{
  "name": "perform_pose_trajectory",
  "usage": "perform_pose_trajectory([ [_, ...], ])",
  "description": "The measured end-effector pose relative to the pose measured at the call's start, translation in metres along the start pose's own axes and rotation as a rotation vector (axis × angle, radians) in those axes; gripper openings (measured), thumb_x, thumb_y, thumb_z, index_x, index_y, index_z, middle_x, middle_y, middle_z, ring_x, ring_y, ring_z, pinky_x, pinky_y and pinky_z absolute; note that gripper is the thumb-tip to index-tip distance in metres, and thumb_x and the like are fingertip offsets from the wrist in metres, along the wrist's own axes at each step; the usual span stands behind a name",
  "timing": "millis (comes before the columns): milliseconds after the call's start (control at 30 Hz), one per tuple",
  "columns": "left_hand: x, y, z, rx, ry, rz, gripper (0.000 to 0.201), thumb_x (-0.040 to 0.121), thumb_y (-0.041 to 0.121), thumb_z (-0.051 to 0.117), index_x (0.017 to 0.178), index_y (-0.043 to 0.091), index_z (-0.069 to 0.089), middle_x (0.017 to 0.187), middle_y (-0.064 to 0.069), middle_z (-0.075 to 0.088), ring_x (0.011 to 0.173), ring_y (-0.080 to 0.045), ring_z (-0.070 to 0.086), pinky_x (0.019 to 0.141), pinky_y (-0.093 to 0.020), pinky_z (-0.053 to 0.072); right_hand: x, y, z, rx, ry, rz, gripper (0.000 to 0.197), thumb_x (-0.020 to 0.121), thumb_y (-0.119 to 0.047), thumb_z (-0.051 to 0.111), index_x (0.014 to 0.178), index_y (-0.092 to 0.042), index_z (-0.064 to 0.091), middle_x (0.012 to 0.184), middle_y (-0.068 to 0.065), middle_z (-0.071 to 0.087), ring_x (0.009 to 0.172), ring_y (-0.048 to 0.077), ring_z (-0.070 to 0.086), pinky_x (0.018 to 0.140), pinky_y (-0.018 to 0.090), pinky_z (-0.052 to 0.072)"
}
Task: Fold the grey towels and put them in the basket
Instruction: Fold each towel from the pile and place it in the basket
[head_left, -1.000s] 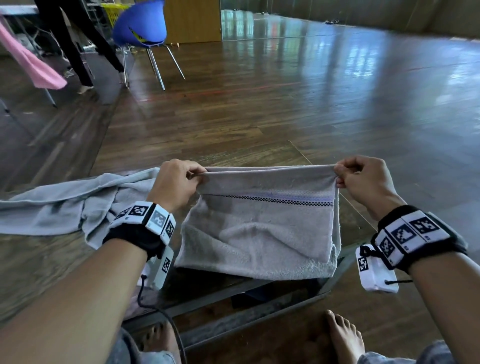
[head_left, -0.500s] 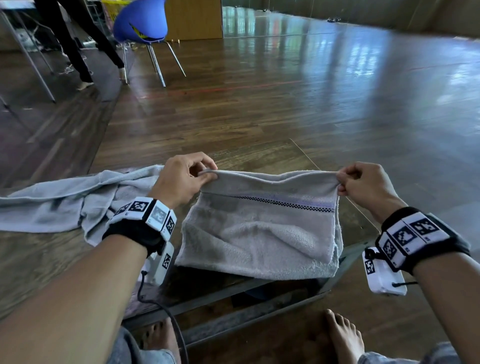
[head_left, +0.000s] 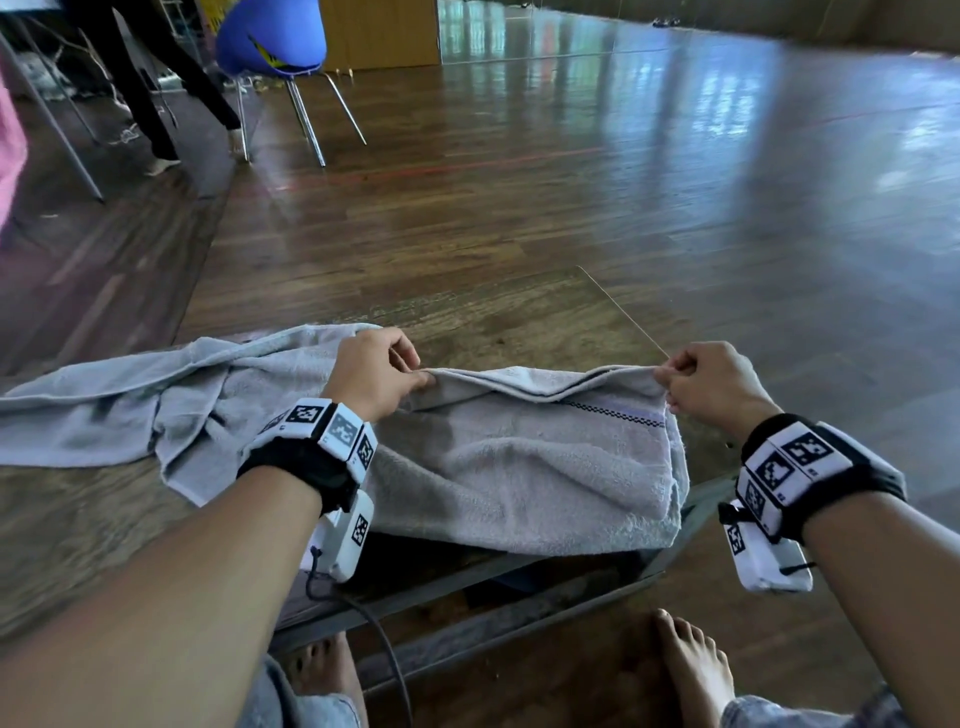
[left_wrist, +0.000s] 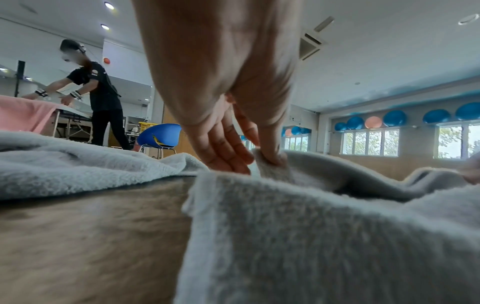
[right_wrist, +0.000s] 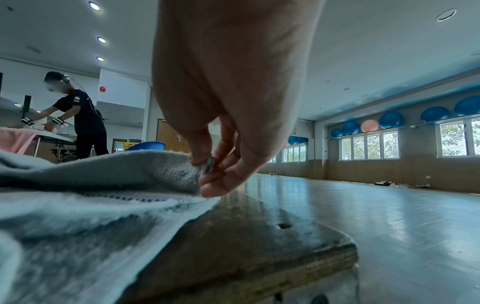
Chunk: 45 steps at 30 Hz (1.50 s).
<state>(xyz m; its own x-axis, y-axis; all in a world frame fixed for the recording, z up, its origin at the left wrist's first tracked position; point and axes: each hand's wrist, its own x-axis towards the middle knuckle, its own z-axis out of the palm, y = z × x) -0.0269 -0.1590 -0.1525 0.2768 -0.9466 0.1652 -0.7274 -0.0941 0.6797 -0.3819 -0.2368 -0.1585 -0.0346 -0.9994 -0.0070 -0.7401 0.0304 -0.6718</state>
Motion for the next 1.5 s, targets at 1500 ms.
perform_pose_trajectory([
  [1500, -0.015, 0.031, 0.009, 0.087, -0.370, 0.006, 0.009, 0.079, 0.020, 0.082, 0.082, 0.012, 0.081, 0.082, -0.008, 0.077, 0.076, -0.015, 0.066, 0.075, -0.033, 0.055, -0.006, 0.004, -0.007, -0.031, -0.077, -0.034, 0.014, 0.092, -0.019, 0.071, 0.078, -0.017, 0.071, 0.065, 0.005, 0.072, 0.069, 0.015, 0.064, 0.072, 0.026, 0.048],
])
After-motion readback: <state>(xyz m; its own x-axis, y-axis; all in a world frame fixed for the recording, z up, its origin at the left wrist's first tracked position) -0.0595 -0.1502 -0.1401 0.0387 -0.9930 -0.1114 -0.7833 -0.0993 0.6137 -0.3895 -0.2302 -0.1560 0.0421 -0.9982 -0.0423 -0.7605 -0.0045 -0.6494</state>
